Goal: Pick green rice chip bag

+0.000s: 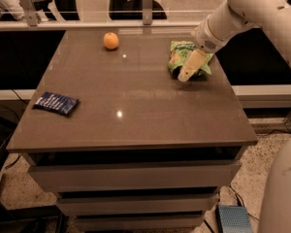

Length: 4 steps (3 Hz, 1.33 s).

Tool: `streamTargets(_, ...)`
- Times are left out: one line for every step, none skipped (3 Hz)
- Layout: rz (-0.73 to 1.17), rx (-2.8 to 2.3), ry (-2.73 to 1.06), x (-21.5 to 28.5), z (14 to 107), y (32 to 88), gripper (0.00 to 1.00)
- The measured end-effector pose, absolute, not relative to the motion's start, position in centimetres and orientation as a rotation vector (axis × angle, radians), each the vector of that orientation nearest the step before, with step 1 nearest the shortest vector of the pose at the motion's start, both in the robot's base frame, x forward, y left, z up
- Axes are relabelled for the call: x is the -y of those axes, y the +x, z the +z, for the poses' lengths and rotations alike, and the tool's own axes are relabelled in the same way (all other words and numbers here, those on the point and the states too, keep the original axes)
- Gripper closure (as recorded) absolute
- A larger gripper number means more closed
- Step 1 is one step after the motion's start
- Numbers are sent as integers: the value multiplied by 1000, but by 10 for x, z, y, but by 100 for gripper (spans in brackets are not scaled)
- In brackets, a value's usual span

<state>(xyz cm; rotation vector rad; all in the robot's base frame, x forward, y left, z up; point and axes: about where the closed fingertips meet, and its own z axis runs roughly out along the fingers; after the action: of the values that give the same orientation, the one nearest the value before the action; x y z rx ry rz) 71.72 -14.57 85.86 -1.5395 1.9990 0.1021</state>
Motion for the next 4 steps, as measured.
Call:
streamTargets(119,-2014,-1504,150,852,732,16)
streamTargets(138,-2032,-1479,154,846,736,40)
streamTargets(157,-2046,-1465,156,840,734,63)
streamTargets(157,-2046,-1465,156,842,734,87)
